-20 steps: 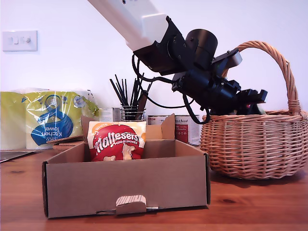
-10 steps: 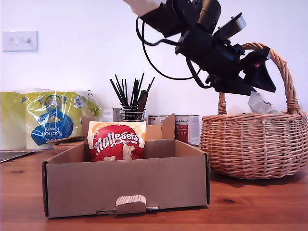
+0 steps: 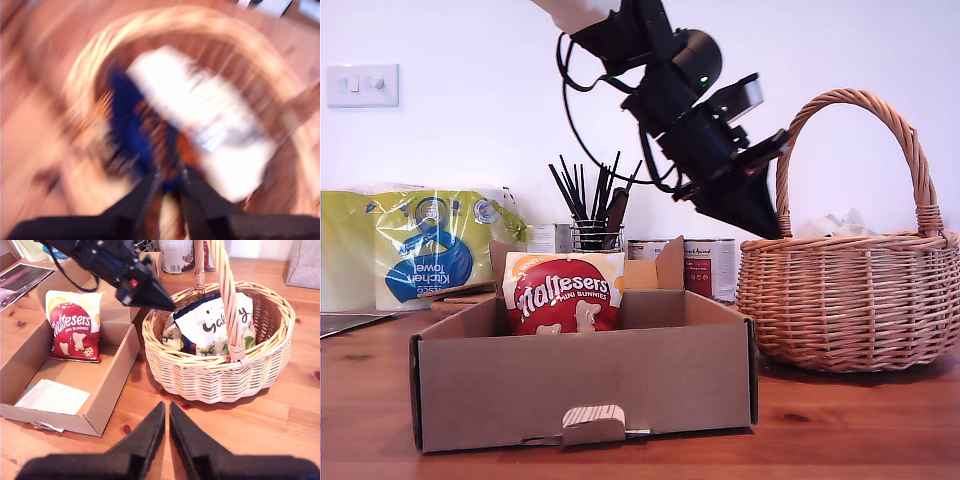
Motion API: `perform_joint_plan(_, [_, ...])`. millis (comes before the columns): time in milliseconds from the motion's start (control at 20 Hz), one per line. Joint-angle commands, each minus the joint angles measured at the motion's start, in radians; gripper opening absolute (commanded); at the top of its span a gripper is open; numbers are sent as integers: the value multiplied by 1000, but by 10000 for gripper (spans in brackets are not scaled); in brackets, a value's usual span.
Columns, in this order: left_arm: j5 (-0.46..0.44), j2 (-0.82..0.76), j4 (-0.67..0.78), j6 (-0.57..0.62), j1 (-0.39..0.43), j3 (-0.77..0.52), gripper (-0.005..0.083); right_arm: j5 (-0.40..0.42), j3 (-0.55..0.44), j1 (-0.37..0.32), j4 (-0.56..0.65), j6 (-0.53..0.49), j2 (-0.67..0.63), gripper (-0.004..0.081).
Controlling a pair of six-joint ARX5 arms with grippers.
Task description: Move the bags of Easter eggs from the cardboard box on the left into the woven basket on the right side.
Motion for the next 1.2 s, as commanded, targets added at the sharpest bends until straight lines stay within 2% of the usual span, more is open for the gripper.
perform_joint_plan(0, [0, -63, -22, 14, -19, -4, -24, 3, 15, 5, 10, -2, 10, -12])
perform_joint_plan(200, [-13, -126, -90, 40, -21, -4, -24, 31, 15, 5, 11, -3, 39, -13])
perform_joint_plan(400, [-53, -154, -142, 57, -3, -4, -24, 30, 15, 5, 35, -3, 69, -12])
perform_joint_plan(700, [-59, -181, -230, 92, 10, -4, -24, 32, 15, 5, 64, -2, 101, -13])
perform_joint_plan(1150, [-87, -209, -182, 33, 11, -10, -24, 54, 15, 5, 71, -2, 109, -13])
